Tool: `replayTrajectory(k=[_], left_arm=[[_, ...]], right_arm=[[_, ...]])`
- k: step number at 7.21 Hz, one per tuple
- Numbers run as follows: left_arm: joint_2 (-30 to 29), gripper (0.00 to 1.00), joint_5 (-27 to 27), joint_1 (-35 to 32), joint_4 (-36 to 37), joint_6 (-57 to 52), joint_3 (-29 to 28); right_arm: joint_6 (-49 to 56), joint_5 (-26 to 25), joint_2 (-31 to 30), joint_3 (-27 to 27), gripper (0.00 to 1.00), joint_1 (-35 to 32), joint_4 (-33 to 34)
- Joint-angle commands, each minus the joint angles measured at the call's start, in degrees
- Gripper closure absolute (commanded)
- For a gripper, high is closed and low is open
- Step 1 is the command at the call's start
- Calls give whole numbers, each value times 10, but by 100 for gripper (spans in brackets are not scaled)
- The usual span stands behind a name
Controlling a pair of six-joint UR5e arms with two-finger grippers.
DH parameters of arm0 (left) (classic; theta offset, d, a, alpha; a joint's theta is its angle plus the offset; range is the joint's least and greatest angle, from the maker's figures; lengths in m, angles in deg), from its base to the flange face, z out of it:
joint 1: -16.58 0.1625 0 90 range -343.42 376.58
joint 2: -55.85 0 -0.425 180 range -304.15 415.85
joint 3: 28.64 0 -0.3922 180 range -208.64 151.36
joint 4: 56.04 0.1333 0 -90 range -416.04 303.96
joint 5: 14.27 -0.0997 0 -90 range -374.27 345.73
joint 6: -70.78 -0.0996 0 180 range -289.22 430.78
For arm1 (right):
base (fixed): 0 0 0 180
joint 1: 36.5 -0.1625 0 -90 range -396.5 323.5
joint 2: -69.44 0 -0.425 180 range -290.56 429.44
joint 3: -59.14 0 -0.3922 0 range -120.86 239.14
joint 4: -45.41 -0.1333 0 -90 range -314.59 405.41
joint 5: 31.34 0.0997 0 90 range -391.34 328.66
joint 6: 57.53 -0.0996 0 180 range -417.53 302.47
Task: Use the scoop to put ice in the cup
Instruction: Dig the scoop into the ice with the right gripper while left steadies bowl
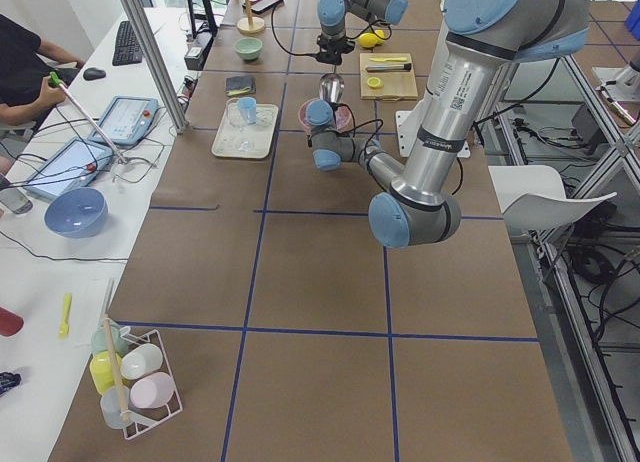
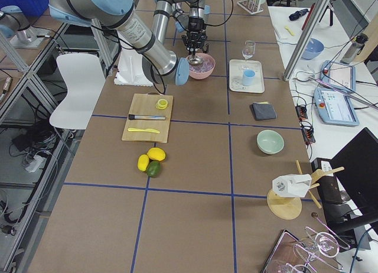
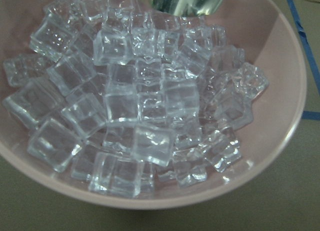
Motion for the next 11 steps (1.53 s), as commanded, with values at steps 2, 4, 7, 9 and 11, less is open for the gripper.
replayTrajectory(k=[2, 4, 7, 9, 11], left_arm=[[0, 0, -1, 0, -2, 0, 0], [0, 0, 0, 0, -2, 0, 0], [0, 0, -1, -1, -10, 1, 0], [0, 0, 0, -1, -10, 1, 0], [0, 0, 0, -1, -17, 1, 0]], right_arm=[[-1, -8, 1, 11, 100, 12, -2], [-3, -7, 2, 19, 100, 12, -6], [-47, 55, -6, 30, 100, -7, -20], [-117, 118, -36, 29, 100, -15, -54], [-144, 138, -60, 29, 100, -15, -88]])
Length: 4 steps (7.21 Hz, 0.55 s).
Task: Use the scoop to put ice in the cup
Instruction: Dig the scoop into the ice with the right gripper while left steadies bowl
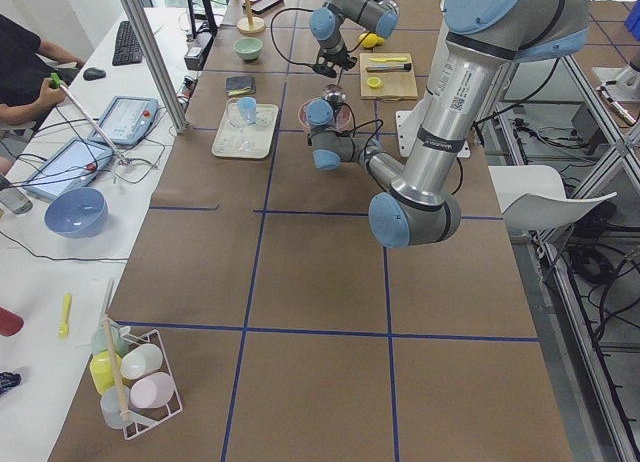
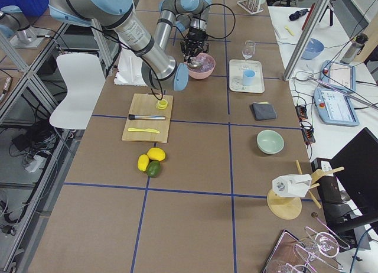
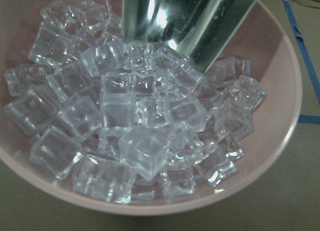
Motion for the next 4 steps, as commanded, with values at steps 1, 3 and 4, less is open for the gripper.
replayTrajectory(k=[1, 3, 4], left_arm=[[0, 0, 0, 0, -3, 0, 0], [-1, 0, 0, 0, -3, 0, 0], [-2, 0, 0, 0, -3, 1, 0]], right_arm=[[-27, 18, -27, -3, 100, -1, -39], [-37, 19, -58, -15, 100, -1, -76], [-40, 20, -68, -15, 100, -1, -97]])
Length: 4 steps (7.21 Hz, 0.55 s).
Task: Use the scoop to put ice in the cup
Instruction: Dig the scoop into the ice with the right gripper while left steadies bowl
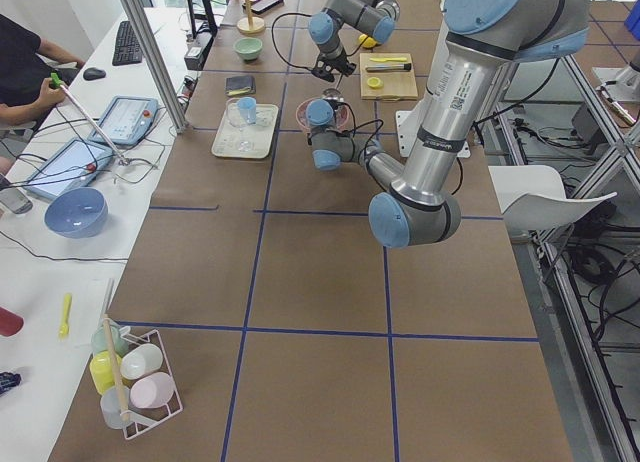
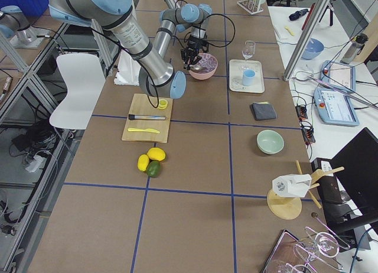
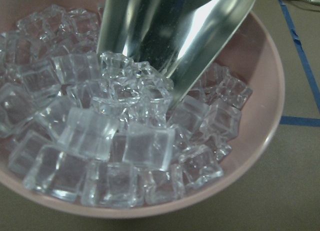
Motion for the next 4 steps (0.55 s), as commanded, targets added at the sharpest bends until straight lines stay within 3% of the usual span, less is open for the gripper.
replayTrajectory(k=[1, 4], left_arm=[[-1, 0, 0, 1, -1, 1, 0], [-1, 0, 0, 1, -1, 1, 1]], right_arm=[[-7, 8, -29, -3, 100, 0, -58], [-28, 20, -39, -9, 100, 1, -68]])
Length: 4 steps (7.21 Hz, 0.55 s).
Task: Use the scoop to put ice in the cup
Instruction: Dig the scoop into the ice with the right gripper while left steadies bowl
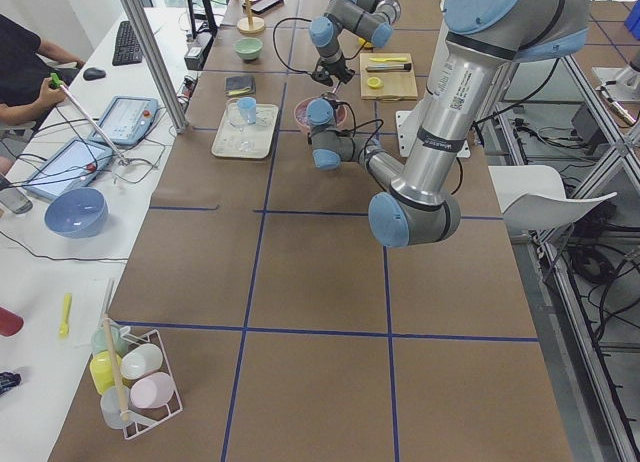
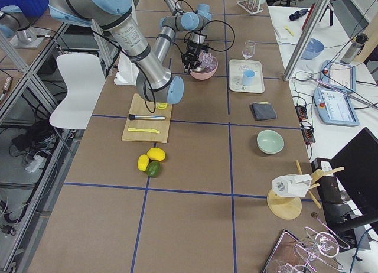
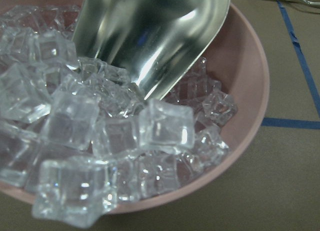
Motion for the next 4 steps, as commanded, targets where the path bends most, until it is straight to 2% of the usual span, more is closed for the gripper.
replayTrajectory(k=[1, 2, 4], left_arm=[[0, 0, 0, -1, 0, 0, 1], [0, 0, 0, 0, 0, 0, 1], [-2, 0, 0, -1, -1, 17, 3]], right_arm=[[-17, 7, -35, -8, 100, 0, -59], [-21, 28, -51, -13, 100, 0, -83], [-21, 32, -54, -20, 100, -2, -83]])
